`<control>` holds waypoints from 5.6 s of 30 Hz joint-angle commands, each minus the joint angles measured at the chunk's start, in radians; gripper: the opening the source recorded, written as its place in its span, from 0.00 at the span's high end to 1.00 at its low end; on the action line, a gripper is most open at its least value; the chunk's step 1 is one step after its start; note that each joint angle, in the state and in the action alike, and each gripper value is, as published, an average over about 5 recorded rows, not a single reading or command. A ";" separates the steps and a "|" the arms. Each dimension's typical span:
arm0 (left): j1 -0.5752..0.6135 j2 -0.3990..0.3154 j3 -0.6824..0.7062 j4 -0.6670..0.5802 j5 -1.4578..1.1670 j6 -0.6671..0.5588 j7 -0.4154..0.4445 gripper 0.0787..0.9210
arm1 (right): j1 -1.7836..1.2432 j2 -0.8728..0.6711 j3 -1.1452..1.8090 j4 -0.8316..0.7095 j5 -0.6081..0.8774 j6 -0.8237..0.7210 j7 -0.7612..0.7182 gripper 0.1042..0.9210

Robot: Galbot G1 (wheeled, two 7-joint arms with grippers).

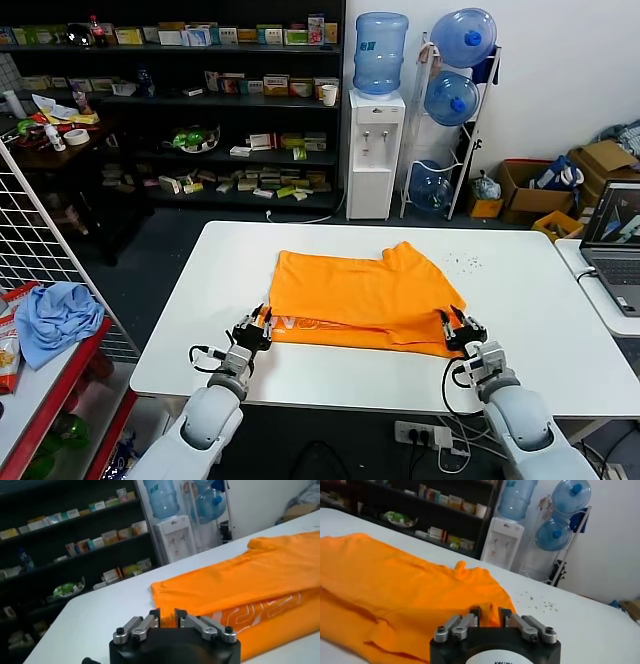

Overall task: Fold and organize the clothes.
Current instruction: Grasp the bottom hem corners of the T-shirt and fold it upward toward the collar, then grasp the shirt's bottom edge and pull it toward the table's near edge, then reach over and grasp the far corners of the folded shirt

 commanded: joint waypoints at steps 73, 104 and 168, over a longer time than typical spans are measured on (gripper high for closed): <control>0.093 -0.055 -0.051 -0.032 -0.327 0.109 0.005 0.45 | -0.217 -0.027 0.097 0.066 0.026 -0.084 0.010 0.97; 0.500 0.048 -0.085 -0.422 -0.228 0.114 -0.054 0.96 | -0.498 -0.150 0.201 0.332 0.115 -0.213 0.050 0.89; -0.452 -0.193 0.085 0.496 -0.305 0.221 0.035 0.12 | 0.679 0.139 -0.152 -0.758 0.073 -0.195 -0.224 0.17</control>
